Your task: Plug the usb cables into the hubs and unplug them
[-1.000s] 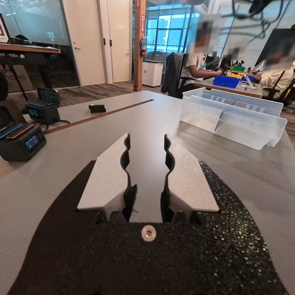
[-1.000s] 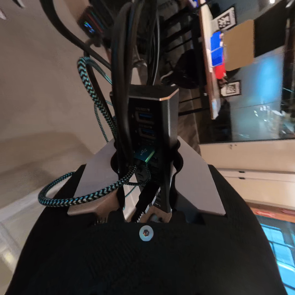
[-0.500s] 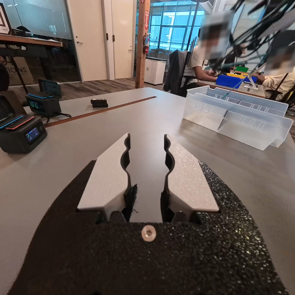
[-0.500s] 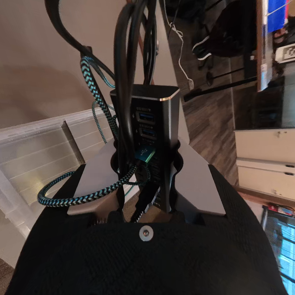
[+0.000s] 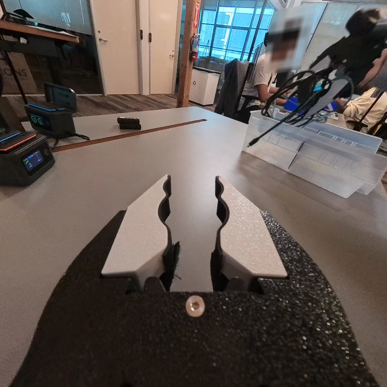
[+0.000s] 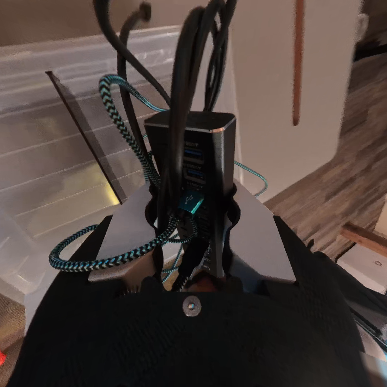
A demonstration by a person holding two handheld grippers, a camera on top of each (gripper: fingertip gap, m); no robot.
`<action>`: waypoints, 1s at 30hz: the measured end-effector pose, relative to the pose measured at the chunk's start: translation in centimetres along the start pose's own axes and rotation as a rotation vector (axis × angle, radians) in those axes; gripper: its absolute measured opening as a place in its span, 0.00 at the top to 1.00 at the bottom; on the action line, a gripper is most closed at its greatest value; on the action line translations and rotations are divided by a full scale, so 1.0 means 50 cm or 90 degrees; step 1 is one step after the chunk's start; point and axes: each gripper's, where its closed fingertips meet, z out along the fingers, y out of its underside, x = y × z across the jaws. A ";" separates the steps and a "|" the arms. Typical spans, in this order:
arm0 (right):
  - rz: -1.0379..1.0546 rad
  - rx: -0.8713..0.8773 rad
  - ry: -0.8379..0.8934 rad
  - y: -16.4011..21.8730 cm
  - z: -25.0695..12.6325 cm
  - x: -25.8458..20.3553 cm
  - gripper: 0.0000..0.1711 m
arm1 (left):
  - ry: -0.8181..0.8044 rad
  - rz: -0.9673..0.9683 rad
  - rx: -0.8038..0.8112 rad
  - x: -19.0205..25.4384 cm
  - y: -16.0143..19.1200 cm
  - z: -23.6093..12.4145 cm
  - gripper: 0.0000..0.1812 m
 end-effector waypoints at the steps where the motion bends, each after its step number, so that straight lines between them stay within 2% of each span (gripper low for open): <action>1: -0.013 -0.023 -0.013 0.002 0.017 -0.007 0.62 | 0.000 0.001 -0.004 0.000 0.003 0.001 0.78; 11: -0.138 -0.250 -0.125 0.023 0.123 -0.059 0.62 | 0.007 0.006 -0.016 0.006 0.010 0.003 0.78; 18: -0.119 -0.259 -0.196 0.014 0.164 -0.098 0.62 | 0.019 0.014 -0.026 0.017 0.013 0.007 0.78; 21: -0.060 -0.257 -0.232 0.012 0.146 -0.099 0.53 | 0.025 0.014 -0.031 0.020 0.017 0.009 0.78; 23: -0.017 -0.263 -0.221 0.016 0.124 -0.075 0.40 | 0.027 0.013 -0.031 0.022 0.016 0.009 0.78; 25: 0.024 -0.263 -0.201 0.019 0.092 -0.044 0.31 | 0.028 0.013 -0.027 0.023 0.014 0.008 0.78; 27: 0.063 -0.248 -0.165 0.013 0.051 -0.007 0.28 | 0.027 0.013 -0.026 0.023 0.012 0.007 0.78; 30: 0.111 -0.159 -0.074 -0.030 -0.030 0.058 0.27 | 0.025 0.013 -0.020 0.021 0.008 0.004 0.77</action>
